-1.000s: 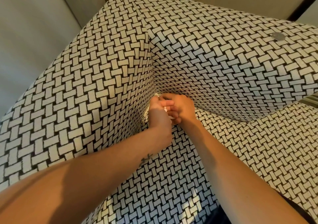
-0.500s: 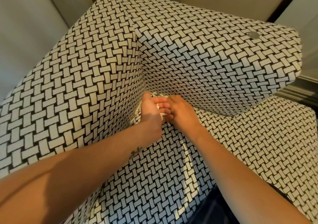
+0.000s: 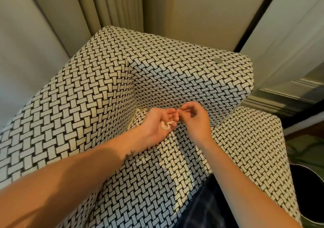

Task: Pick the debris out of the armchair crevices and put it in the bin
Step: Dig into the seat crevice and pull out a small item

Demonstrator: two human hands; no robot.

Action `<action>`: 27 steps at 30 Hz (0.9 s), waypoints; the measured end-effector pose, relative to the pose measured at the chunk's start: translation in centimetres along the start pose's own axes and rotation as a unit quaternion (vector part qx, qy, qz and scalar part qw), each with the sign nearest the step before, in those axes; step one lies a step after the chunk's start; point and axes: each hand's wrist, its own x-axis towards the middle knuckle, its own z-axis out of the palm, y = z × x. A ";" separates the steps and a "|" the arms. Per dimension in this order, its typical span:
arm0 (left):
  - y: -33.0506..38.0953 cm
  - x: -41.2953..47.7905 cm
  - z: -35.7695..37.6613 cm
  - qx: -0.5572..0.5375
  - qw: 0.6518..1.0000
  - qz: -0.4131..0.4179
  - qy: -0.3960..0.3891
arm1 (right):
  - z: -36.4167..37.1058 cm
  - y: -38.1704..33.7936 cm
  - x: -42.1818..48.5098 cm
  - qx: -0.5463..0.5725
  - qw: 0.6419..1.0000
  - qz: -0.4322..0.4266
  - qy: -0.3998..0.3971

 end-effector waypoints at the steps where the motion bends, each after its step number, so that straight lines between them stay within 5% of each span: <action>1: 0.1 -0.3 0.4 0.006 1.000 0.003 0.000 | -0.6 -0.6 -0.3 0.009 1.000 -0.003 0.003; 6: 0.1 -1.3 1.7 0.040 0.999 0.009 -0.018 | -3.2 -3.0 -1.2 -0.002 0.999 -0.026 -0.021; 13: 1.6 -1.9 6.5 0.065 0.997 -0.007 -0.043 | -9.1 -7.7 0.7 -0.087 0.984 -0.145 0.058; 27: 3.4 -1.2 8.4 0.078 0.996 0.012 -0.045 | -10.2 -7.2 5.8 -0.286 0.944 -0.151 0.069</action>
